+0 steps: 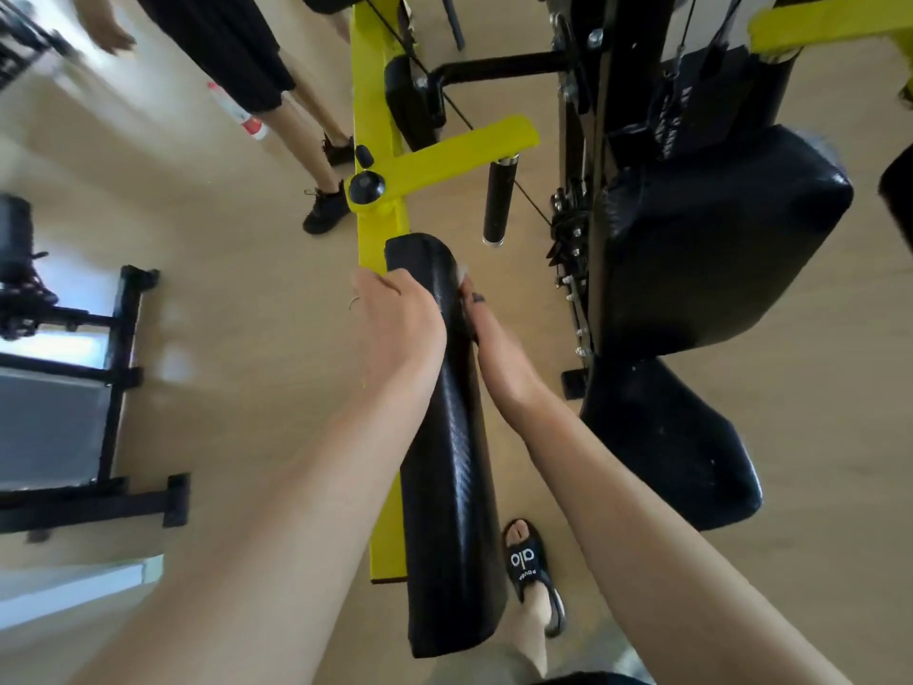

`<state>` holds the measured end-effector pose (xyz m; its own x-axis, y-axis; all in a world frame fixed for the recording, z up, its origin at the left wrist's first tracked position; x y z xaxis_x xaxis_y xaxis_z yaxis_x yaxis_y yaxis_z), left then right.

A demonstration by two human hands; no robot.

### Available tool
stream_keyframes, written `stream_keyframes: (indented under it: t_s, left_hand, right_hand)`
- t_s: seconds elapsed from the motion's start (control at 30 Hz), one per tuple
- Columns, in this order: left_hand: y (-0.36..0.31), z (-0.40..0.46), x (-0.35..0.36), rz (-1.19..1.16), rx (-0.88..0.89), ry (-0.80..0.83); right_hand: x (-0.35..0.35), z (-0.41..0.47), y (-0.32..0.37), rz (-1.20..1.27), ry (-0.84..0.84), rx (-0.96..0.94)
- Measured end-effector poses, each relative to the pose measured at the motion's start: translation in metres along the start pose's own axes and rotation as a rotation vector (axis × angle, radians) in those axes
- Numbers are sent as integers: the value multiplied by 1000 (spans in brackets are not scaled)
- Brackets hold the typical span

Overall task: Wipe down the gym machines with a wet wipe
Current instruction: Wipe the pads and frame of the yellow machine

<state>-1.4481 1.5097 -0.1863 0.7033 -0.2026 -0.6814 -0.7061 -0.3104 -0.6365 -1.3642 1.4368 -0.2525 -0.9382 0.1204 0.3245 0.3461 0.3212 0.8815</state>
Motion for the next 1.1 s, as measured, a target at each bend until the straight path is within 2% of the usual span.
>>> stream_keyframes:
  t_s: [0.2, 0.37, 0.53, 0.63, 0.7, 0.8, 0.87, 0.97, 1.1]
  left_hand:
    - [-2, -4, 3, 19, 24, -45]
    - [-4, -7, 3, 83, -12, -37]
    - [-4, -9, 1, 142, -25, -44]
    - [-5, -9, 1, 161, -31, -36]
    - [-3, -9, 1, 173, -29, -39]
    - [-3, -6, 2, 192, -20, -44]
    - [-3, -6, 2, 214, -16, -45]
    - [-4, -6, 2, 233, -6, -48]
    - [-4, -6, 2, 208, -18, -50]
  right_hand:
    - [20, -64, -11, 0, 70, -35]
    - [-9, 24, 19, -83, 32, -50]
    - [1, 4, 3, -21, -3, -98]
    - [-6, 32, -2, -26, 0, -2]
    - [-15, 59, -4, 52, 2, 124]
    - [-21, 82, -14, 209, 44, 83]
    - [-23, 86, -30, 298, 27, 123]
    - [-19, 76, -53, 468, -5, 217]
    - [-1, 38, -70, 554, 101, 301]
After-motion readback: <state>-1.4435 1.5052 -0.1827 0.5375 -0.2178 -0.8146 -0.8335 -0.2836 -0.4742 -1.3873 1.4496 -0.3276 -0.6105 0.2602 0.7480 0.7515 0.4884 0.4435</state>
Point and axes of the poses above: each hand's wrist, its own z-axis towards the middle knuckle, its own x-axis out of the palm, y = z × x, the point moved 5 cm from there along z, towards the middle knuckle, and after that the axes turned 14 degrees about y, right-handed, at the moved point
